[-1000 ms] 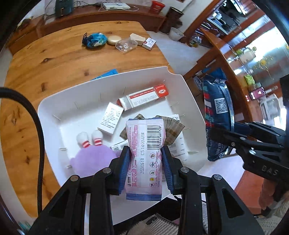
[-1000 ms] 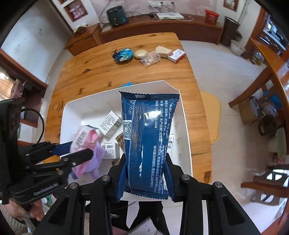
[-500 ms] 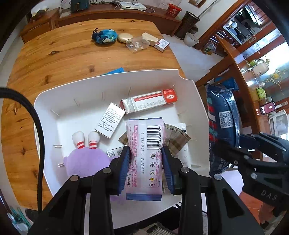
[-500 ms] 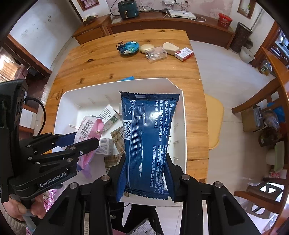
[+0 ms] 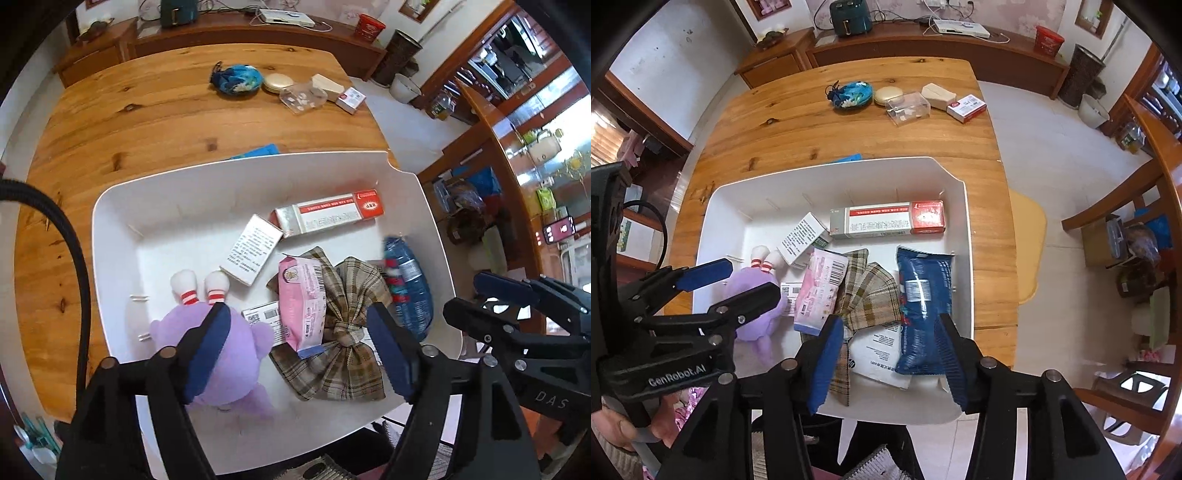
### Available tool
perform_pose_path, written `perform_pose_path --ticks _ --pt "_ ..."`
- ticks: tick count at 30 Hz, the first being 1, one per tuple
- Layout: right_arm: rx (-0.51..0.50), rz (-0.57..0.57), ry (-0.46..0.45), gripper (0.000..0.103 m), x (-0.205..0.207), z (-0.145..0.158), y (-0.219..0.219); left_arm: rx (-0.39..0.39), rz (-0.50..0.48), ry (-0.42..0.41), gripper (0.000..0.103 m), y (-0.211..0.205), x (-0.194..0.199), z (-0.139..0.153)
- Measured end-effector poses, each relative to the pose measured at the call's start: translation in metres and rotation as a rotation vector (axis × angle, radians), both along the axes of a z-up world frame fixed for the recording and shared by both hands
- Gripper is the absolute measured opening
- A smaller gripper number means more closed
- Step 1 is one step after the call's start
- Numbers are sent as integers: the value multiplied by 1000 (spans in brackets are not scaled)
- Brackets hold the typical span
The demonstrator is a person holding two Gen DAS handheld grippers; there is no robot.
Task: Organize objects
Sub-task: 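Open both tools to drop the wipes pack and snack bag into the tray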
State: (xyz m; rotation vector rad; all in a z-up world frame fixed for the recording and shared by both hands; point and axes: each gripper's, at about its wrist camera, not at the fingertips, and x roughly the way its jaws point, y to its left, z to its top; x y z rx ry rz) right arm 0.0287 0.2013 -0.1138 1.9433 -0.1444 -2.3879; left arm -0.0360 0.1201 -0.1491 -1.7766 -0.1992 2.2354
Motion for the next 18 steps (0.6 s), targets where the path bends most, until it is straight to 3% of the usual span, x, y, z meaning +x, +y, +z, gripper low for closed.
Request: perform_pose_path --ticks 11,18 --pt "-10 28 41 52 8 12 -3 -4 35 29 82 -9 9 10" --pt "-19 49 91 52 12 31 1 -13 65 68 82 -12 13 32"
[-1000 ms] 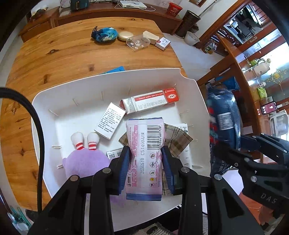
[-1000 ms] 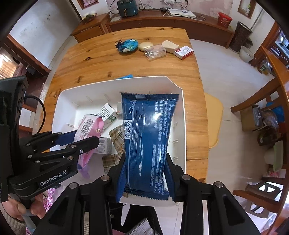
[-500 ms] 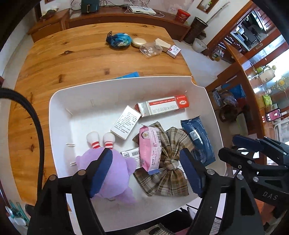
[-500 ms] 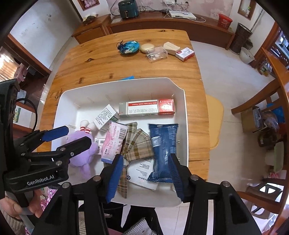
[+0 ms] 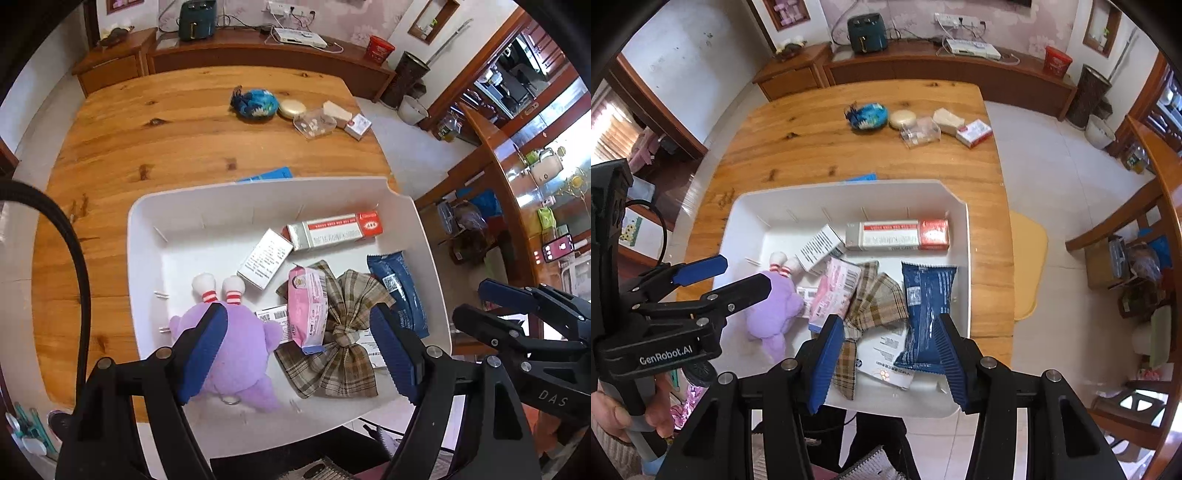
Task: Organize objects
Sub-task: 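Open both tools to drop the wipes pack and snack bag into the tray, then move both tools toward the blue pouch and small red-white box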
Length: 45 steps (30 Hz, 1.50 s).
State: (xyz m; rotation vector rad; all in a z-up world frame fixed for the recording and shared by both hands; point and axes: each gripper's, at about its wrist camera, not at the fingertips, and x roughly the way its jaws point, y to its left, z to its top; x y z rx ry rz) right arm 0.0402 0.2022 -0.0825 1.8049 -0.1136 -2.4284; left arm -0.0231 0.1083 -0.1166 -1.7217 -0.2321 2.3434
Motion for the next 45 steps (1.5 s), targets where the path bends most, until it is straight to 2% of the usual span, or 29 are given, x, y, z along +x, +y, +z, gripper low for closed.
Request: perform_pose_path --ticks 12,17,24,29,36,41,45 --pt "-70 34 81 52 -15 35 7 17 76 69 82 -22 -8 59" --pt "-47 20 96 52 -34 44 13 36 66 92 84 -25 -25 80" --pt "-20 -46 113 52 -72 57 36 55 29 158 87 -19 -75 105" --pt "-40 -146 94 52 -113 63 64 64 4 190 90 -13 -127 117" --pt "-112 -306 54 52 -174 55 101 75 -15 168 90 -4 -197 100" --pt "-175 -434 16 52 -216 31 124 44 -4 112 90 1 -242 59" --pt "-195 -518 -32 52 -252 -3 136 12 39 57 90 1 -276 14"
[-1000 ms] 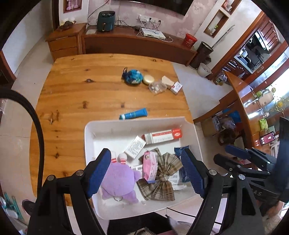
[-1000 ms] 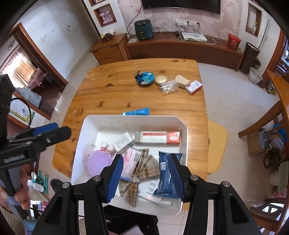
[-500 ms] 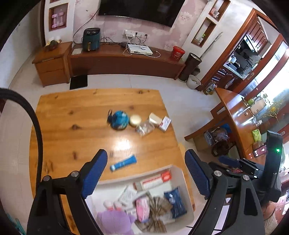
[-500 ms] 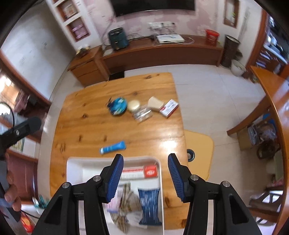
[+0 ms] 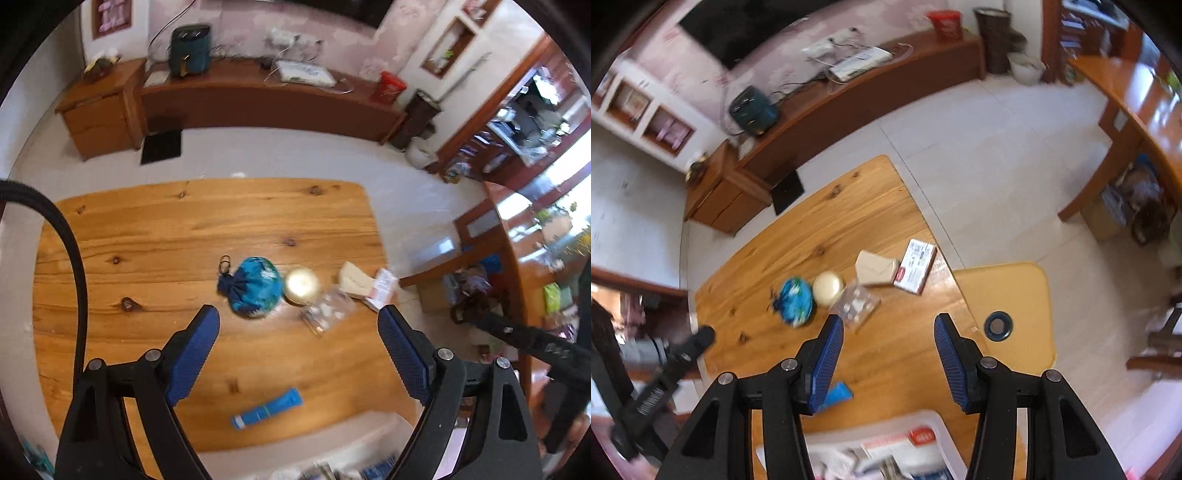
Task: Organize objects
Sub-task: 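Move both tools toward the blue pouch and small red-white box, then grasp the blue drawstring pouch with the left tool while the right grasps the red-white box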
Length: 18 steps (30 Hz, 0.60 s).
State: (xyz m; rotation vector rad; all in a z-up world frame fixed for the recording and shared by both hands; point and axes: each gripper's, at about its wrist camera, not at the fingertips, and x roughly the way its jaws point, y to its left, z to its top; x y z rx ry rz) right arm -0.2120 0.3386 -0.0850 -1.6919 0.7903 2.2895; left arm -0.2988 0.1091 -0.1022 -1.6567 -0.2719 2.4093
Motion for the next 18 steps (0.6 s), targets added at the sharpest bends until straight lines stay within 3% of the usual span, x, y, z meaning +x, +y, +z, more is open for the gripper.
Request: perform_pose_path --ticks 4,10,15,18 --pt "0 -70 -33 52 -29 -39 11 -36 62 -51 90 0 -26 -50" --pt "-28 -142 -129 52 -59 -101 23 -20 117 -98 90 2 -48 -103" --pt "-31 -174 -170 52 -76 -132 25 -22 147 -128 90 2 -55 -125" --pt "-24 -186 -196 52 -85 -143 24 -59 154 -122 96 1 -57 -131"
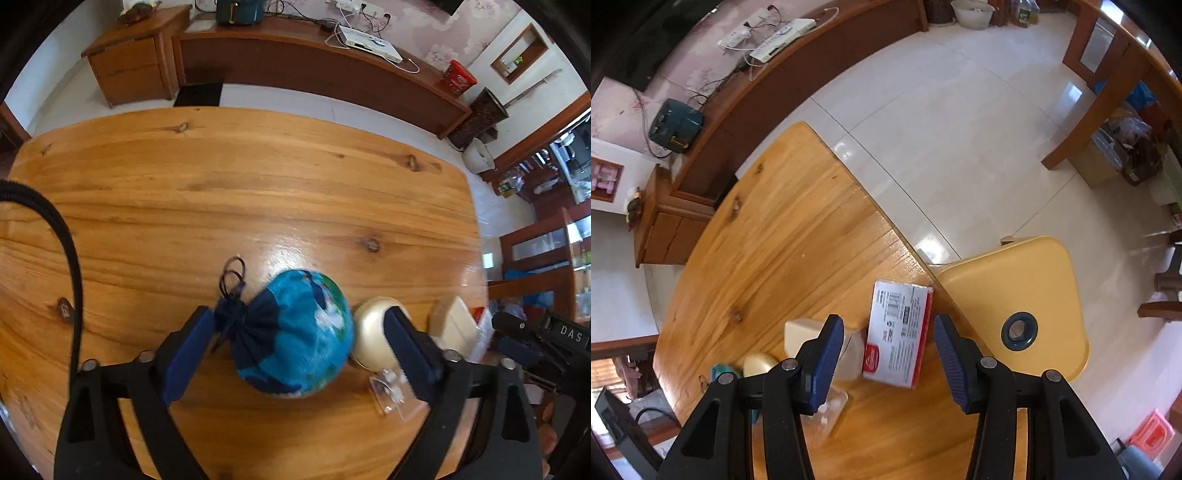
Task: Organize objects
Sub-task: 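Grasp the blue drawstring pouch with the left tool while the right grasps the red-white box, then carry the blue pouch and red-white box over the white tray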
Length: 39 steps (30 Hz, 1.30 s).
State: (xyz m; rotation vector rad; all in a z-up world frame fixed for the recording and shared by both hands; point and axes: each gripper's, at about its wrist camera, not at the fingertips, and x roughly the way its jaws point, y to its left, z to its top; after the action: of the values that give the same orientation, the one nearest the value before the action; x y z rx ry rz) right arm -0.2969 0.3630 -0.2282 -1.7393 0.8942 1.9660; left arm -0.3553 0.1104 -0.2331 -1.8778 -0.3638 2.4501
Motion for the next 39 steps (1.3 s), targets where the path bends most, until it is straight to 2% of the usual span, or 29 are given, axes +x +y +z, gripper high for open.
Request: perform_pose_path --ticks 2,6,15,17,19,20,29,39 --pt "7 -4 -20 51 -4 -6 -1 -7 1 -4 96 1 1 -2" --pt "41 -8 -76 41 -9 -16 -6 -12 10 -30 96 -2 3 -10" --pt "81 28 -121 38 -11 -12 -19 -26 31 -52 96 -15 11 -16" --pt "70 34 -116 38 -11 -12 -21 -22 37 -55 95 -18 11 -16" --pt "60 42 -105 38 -8 -10 -20 -22 38 -48 90 -21 14 -15" --pt "57 45 -99 38 -7 -8 -20 -23 38 -43 83 -22 16 -13" --pt "44 91 -34 38 5 12 -21 -5 33 -23 68 -31 25 -5" --pt "24 190 20 38 31 42 -34 66 5 7 66 -32 41 25"
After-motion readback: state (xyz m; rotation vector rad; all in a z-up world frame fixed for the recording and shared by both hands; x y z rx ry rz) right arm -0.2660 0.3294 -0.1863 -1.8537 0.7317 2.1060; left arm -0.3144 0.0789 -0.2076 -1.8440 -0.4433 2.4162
